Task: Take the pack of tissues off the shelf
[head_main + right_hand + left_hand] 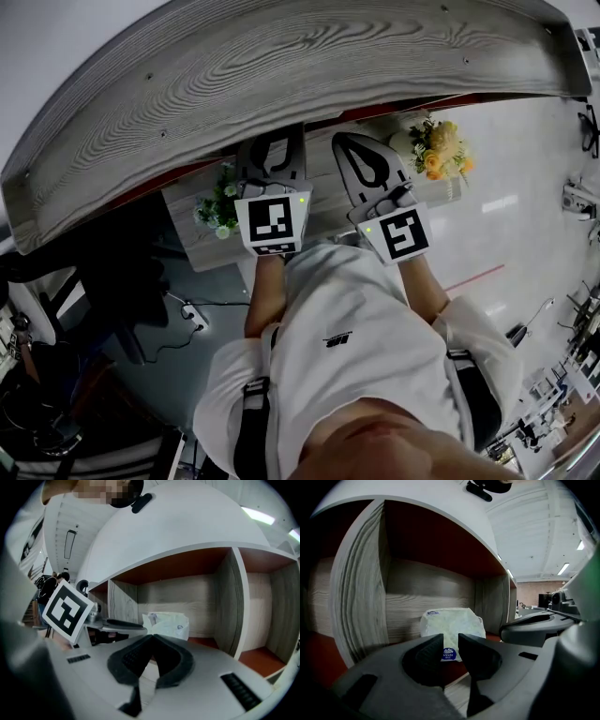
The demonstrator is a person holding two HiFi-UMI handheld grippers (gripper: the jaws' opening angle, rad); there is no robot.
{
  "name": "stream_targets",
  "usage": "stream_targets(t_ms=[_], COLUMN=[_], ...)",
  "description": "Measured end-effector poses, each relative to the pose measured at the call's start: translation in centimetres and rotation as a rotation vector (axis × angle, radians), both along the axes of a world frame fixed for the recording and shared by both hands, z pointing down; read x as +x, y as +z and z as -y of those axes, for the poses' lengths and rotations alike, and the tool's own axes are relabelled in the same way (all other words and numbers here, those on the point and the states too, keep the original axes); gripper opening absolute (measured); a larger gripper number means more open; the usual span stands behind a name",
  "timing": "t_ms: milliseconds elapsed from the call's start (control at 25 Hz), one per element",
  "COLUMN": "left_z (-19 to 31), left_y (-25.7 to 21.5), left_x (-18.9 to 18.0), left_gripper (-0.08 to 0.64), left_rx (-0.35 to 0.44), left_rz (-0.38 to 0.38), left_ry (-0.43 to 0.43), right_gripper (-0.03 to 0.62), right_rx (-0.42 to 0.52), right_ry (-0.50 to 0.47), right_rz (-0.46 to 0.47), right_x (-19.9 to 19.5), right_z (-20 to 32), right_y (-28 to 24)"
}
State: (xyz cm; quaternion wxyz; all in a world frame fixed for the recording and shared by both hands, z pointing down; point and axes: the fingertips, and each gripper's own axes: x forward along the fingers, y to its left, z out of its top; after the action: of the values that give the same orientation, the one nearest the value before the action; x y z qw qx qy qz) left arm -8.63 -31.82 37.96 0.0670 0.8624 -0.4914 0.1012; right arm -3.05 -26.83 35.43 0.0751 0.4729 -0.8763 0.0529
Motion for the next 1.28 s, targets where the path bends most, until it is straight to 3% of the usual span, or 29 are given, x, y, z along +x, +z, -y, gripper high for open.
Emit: stream_targets(t_ms=[320, 1280], left_z=[0.5, -5.2], left_y=[0.6, -0.5], left_x=[0.2, 1.1], left_gripper=[0.034, 0.028], left_rx=[-0.016, 0.006], left_rz=[0.007, -0.002], left_ry=[-0.004, 0.002], right_gripper=[0.025, 0.025], right_rx=[-0.007, 0.032], right_ry=[0.014, 0.002], right_rz=[0.0, -0.001], right_x=[0.3, 1.8], right_z=[0.2, -4.7], right_y=[0.4, -0.8])
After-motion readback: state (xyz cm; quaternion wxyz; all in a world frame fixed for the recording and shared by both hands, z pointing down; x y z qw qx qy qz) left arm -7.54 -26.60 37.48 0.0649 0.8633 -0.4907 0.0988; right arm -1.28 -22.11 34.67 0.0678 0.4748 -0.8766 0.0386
